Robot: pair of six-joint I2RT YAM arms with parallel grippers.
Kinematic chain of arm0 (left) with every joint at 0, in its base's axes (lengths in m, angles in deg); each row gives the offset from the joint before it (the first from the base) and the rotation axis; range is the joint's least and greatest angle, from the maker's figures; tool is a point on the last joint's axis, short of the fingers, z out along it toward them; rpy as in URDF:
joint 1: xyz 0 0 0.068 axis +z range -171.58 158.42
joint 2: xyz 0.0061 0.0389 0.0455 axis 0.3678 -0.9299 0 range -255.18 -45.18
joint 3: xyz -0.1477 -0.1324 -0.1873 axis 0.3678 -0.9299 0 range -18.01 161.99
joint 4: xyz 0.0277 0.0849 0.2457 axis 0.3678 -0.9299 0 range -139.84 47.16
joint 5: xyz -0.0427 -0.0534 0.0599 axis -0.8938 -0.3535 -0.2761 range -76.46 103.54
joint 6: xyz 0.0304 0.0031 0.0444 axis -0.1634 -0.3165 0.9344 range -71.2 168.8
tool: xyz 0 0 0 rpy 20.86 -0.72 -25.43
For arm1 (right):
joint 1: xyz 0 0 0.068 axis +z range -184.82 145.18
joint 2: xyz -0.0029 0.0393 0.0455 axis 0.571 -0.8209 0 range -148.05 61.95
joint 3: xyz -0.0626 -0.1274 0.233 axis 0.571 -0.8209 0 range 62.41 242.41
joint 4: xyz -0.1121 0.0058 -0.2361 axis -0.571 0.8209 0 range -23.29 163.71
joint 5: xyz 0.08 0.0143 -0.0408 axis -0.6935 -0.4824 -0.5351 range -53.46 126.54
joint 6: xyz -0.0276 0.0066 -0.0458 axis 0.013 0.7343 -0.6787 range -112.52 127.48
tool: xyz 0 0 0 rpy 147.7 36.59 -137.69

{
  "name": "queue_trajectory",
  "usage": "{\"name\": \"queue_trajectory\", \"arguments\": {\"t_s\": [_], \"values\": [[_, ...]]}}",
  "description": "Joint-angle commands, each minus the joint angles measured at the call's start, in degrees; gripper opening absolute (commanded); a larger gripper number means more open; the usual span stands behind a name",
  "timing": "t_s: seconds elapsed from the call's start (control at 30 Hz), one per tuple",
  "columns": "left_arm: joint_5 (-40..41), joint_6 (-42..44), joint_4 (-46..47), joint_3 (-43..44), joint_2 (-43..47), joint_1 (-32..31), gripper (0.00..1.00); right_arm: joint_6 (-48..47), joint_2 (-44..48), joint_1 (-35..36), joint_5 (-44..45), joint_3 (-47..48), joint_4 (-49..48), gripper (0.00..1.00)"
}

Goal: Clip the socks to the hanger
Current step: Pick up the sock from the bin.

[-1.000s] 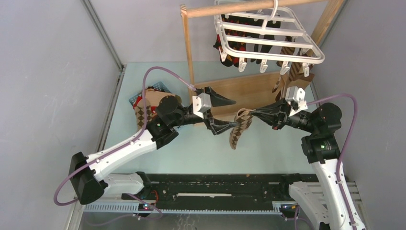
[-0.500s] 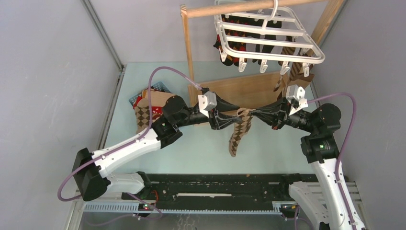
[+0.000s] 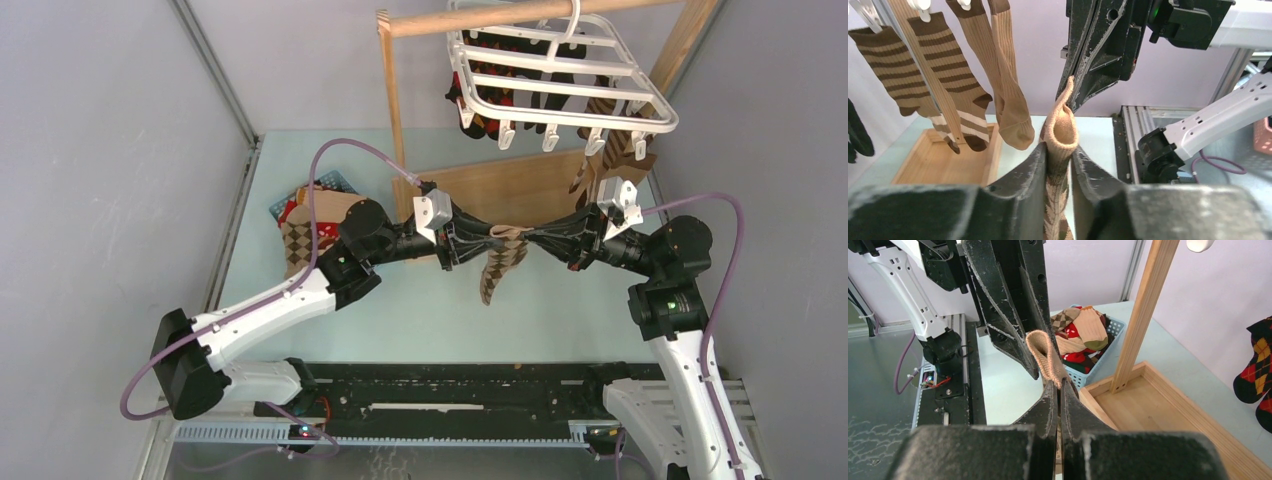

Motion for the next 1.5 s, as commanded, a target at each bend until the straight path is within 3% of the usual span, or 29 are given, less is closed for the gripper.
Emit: {"name": "queue_trajectory", "arguments": {"t_s": [0.0,0.1,0.13,0.3,0.4,0.73,1.07,1.47], "values": [[-0.3,-0.8,2.6,2.0,0.1,-0.4,0.19,0.6,0.7,-0.1,-0.2,0.0,-1.3,0.00],[-0.5,-0.9,2.0,2.9,-0.4,-0.4,0.04,0.2,1.0,-0.2,-0.5,0.0,-0.8,0.00],[-0.2,-0.7,1.7,3.2,-0.5,-0.4,0.01,-0.3,1.3,-0.2,-0.7,0.0,-0.4,0.05],[1.2,2.9,-3.1,4.0,0.7,-0.3,0.00,-2.0,4.0,-3.0,-2.0,0.0,1.4,0.47],[1.4,6.2,-8.6,5.6,1.3,-0.2,0.00,-1.2,5.8,-5.8,-3.1,0.1,0.6,0.59],[-1.0,8.9,-11.5,8.0,1.0,0.8,0.00,8.3,5.2,-17.5,-1.2,0.9,-7.5,0.64],[-4.6,9.2,-12.4,11.5,-2.1,1.9,0.00,12.6,1.8,-20.9,4.2,1.0,-18.3,0.75],[-6.0,9.4,-13.3,13.3,-4.0,2.5,0.01,14.5,-4.3,-26.1,3.4,4.1,-24.8,0.74]]}}
